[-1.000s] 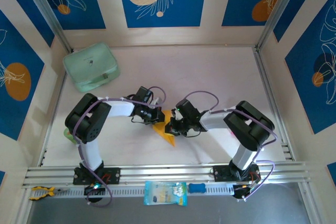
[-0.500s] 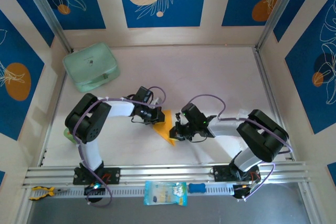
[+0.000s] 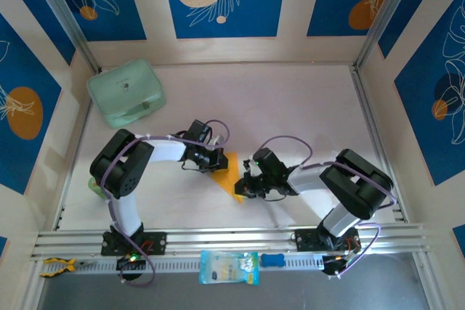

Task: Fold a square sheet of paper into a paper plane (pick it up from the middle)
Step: Fourth fold the wing at the center of the table.

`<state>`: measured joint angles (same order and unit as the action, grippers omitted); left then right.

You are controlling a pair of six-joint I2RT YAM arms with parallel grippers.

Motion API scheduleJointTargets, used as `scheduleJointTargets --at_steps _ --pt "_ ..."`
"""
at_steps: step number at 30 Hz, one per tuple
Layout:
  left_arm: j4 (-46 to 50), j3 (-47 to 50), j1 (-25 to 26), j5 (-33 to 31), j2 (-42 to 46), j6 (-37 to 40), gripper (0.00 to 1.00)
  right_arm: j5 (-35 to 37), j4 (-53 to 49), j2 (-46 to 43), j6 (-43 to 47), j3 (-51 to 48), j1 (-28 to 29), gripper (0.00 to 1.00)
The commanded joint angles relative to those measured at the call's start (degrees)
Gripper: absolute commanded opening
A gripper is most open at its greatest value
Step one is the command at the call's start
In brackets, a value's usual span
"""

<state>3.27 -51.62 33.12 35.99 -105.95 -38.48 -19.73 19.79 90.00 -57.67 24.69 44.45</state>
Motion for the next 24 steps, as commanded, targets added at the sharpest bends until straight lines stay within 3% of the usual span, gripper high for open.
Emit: scheduleJointTargets --at_steps 1,12,18,24 --pt "3.2 2.2 -0.9 -5.6 -2.7 0.3 0.03 -1.8 -5.1 -1.2 -1.2 -4.2 1.2 0.00" --pt "2.9 3.2 -1.2 -5.7 -1.9 0.2 0.03 1.5 -11.0 -12.0 -1.0 -10.3 2.6 0.01" --pt "2.5 3.1 -1.2 -5.3 -1.8 -0.1 0.03 4.5 -18.4 -16.3 1.3 -2.6 2.1 0.01" --pt "2.4 3.4 -1.2 -5.3 -1.2 -0.3 0.03 5.8 -14.2 -11.1 0.3 3.8 0.4 0.03"
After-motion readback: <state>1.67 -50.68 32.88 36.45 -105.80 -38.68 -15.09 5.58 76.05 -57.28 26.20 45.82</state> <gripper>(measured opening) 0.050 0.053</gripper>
